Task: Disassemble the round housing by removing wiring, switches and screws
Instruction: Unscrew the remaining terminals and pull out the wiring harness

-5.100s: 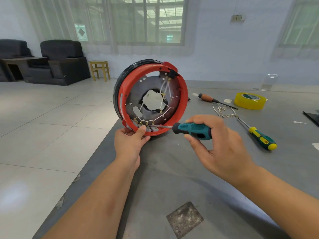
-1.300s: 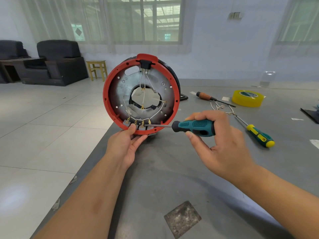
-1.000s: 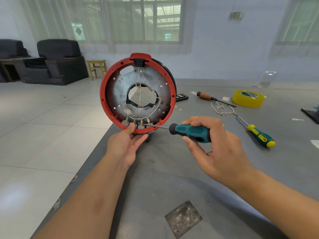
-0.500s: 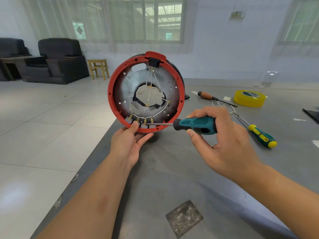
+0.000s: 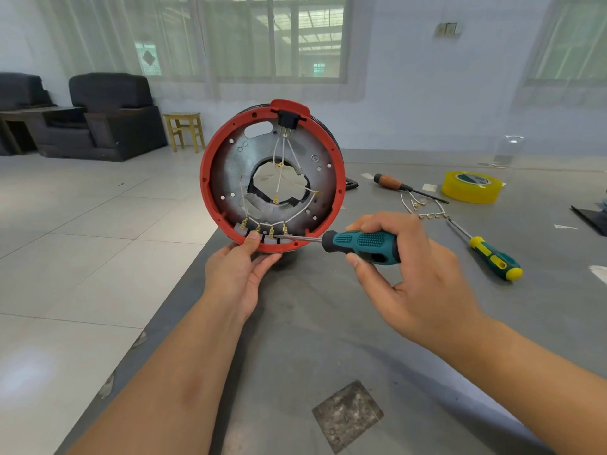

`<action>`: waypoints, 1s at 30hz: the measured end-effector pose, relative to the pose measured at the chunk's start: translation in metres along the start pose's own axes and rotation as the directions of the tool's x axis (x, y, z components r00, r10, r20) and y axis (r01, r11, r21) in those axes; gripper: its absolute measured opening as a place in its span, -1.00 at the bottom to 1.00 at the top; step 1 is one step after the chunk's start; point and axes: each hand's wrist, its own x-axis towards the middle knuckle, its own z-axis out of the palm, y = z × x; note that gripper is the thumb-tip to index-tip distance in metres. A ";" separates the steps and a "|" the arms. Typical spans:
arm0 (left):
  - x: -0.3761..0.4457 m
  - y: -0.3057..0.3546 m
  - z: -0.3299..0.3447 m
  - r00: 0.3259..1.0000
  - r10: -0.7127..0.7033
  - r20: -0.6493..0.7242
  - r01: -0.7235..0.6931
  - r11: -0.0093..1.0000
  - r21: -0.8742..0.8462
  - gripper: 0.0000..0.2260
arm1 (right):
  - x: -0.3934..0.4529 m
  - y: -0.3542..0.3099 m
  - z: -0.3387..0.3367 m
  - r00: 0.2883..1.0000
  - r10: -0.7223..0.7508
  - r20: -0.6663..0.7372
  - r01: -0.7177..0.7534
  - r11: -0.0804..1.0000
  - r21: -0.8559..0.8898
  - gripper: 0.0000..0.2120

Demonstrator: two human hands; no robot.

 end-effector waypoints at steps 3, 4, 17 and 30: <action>0.001 0.001 -0.001 1.000 -0.015 -0.010 0.015 0.999 -0.040 -0.93 | -0.005 0.000 0.003 1.000 -0.020 0.016 0.020 1.000 -0.001 -0.68; 0.002 0.002 -0.002 1.000 -0.021 -0.010 0.020 0.999 -0.050 -0.93 | -0.006 0.001 0.004 1.000 -0.025 0.013 0.025 1.000 0.002 -0.68; -0.002 0.003 0.001 0.999 -0.019 -0.032 0.016 0.996 -0.088 -0.93 | -0.015 0.003 0.009 0.985 -0.172 0.030 0.173 0.984 -0.028 -0.69; -0.004 0.004 0.004 0.995 -0.036 -0.092 0.025 0.993 -0.119 -0.93 | -0.016 0.004 0.009 0.951 -0.305 0.056 0.309 0.939 -0.147 -0.68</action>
